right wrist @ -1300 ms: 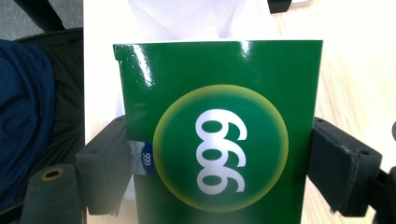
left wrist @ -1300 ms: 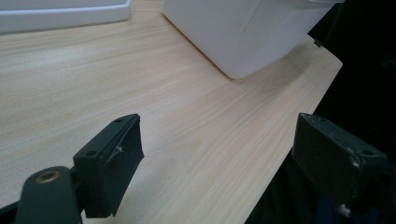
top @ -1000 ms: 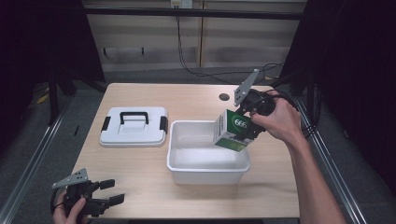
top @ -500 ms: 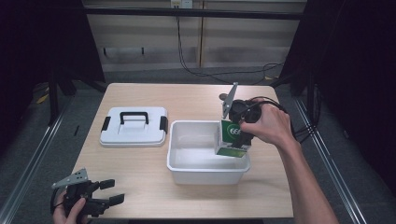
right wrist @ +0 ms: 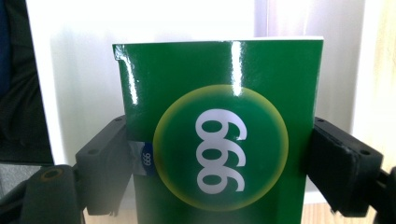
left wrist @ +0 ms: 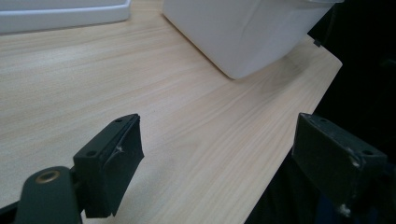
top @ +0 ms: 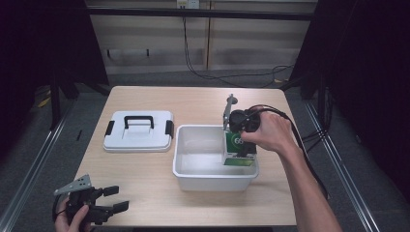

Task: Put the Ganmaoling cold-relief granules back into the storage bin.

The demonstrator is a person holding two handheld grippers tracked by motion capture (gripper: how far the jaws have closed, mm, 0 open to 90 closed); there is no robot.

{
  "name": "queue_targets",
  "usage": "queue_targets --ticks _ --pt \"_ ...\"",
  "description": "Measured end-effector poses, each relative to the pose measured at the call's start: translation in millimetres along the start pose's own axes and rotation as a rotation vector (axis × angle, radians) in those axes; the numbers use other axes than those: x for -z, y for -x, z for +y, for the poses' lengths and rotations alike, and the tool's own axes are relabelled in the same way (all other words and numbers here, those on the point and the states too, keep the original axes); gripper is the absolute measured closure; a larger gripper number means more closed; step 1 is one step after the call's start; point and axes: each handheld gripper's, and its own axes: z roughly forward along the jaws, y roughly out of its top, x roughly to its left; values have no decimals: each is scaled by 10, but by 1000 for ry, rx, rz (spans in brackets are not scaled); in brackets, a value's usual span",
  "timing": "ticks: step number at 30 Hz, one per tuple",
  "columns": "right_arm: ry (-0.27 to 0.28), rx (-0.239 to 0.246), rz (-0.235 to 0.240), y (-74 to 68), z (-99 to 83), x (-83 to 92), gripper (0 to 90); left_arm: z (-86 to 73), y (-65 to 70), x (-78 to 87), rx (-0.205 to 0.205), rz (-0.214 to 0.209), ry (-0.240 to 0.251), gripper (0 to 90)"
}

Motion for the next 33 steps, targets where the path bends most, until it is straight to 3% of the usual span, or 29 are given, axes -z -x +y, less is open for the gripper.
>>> queue_targets --ticks 8,21,23,27,33 --pt "-25 15 12 20 64 -116 159 0 1 3 -2 1 1 160" --pt "-64 -18 42 58 60 -342 157 1 2 9 -2 5 6 160" --pt "-68 -4 45 74 69 -371 155 0 -1 10 -1 5 6 160" --pt "-86 -31 55 69 95 -413 154 0 1 7 0 1 3 160" --pt "-93 -21 59 81 87 -506 153 0 -1 8 -1 2 5 160"
